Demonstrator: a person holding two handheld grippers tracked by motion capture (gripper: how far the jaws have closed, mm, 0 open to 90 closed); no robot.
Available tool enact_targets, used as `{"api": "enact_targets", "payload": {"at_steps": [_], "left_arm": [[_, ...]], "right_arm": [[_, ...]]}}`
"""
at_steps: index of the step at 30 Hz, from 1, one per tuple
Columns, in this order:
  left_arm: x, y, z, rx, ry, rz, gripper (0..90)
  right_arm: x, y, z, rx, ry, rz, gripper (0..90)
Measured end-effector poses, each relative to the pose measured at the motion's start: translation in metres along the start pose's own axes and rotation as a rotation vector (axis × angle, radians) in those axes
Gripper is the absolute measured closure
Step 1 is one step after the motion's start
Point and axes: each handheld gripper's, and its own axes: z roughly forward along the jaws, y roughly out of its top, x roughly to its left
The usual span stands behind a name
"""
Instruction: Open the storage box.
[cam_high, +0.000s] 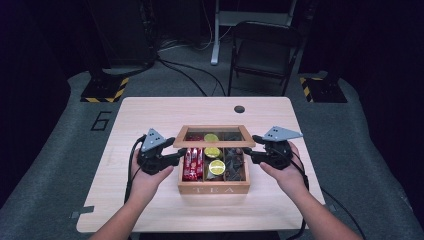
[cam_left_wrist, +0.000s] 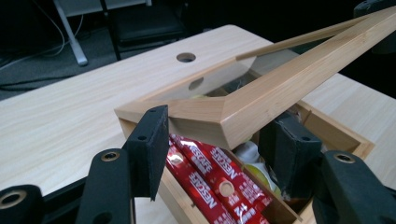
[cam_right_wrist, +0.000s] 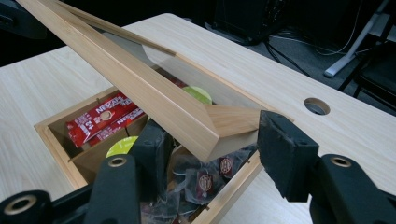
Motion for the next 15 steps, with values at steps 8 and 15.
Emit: {"api": "enact_targets", "payload": {"at_steps": [8,15], "left_arm": [[0.011,-0.001,0.018,0.027,0.054,0.024,43.8],[0.018,0.002,0.035,0.005,0.078,0.005,44.9]], "right_arm": [[-0.007,0.013,0.001,-0.005,-0.008,0.017,46.2],[-0.011,0.021,0.003,-0.013,-0.017,0.026,46.3]]}}
